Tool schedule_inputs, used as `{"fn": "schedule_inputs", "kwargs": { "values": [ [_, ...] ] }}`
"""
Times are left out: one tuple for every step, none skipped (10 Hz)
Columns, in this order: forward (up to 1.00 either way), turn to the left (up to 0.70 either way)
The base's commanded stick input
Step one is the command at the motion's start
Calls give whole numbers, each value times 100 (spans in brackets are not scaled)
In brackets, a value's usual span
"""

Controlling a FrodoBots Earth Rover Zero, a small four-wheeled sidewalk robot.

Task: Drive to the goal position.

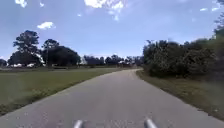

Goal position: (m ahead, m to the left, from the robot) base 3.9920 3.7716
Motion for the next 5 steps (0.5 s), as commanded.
{"fn": "schedule_inputs", "kwargs": {
  "values": [
    [50, 0],
    [50, 0],
    [50, 6],
    [50, 25],
    [50, 25]
  ]
}}
